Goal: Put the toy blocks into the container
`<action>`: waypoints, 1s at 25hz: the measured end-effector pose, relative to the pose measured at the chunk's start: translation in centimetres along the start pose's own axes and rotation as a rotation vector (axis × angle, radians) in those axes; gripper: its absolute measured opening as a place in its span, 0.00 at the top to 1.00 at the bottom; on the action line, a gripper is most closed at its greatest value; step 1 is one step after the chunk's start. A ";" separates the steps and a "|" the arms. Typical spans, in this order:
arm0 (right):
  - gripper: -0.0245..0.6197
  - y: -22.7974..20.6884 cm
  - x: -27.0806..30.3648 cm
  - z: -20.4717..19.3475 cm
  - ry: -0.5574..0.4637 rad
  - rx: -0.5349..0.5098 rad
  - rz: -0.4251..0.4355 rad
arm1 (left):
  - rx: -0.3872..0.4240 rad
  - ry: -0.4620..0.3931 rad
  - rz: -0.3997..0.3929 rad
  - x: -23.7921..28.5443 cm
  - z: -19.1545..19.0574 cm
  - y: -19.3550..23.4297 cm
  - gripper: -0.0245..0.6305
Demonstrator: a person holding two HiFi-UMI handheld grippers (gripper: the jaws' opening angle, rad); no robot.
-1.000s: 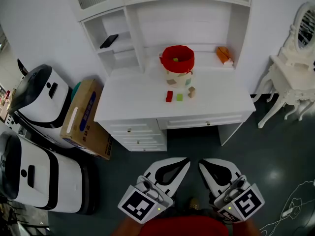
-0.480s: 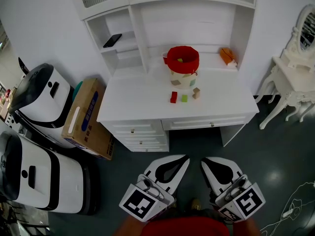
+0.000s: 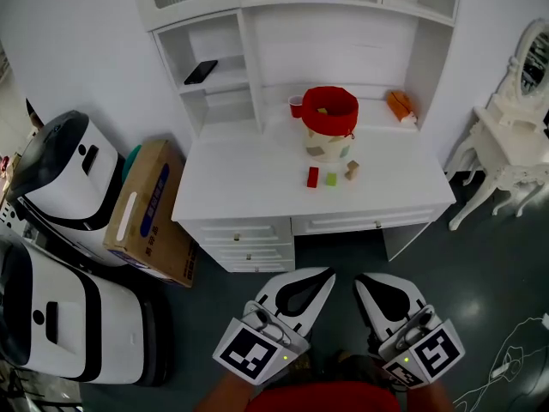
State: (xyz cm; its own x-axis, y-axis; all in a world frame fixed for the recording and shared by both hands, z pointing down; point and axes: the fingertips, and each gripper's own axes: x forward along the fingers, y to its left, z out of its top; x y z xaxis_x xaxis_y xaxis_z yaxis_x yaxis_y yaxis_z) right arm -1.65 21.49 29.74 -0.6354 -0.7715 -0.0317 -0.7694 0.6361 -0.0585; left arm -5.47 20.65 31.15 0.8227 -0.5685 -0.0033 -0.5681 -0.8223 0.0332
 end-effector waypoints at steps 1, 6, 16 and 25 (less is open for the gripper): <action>0.94 0.1 0.2 0.0 0.002 -0.004 -0.006 | -0.003 -0.003 0.000 0.0 0.0 0.4 0.94; 0.94 -0.5 1.1 -0.3 0.015 0.001 -0.027 | -0.005 -0.010 -0.007 0.4 0.0 1.9 0.94; 0.94 -4.8 4.8 -0.9 0.002 0.010 -0.008 | -0.006 -0.015 0.018 4.0 -0.5 6.0 0.94; 0.94 -12.1 10.5 -0.7 0.008 -0.009 0.039 | 0.007 -0.019 0.081 9.9 -0.8 11.9 0.94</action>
State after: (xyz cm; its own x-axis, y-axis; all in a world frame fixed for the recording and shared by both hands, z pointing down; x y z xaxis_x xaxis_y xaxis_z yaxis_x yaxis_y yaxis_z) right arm 0.94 5.71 30.77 -0.6651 -0.7463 -0.0261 -0.7448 0.6655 -0.0489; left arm -4.09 5.25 32.27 0.7733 -0.6337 -0.0195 -0.6332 -0.7735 0.0275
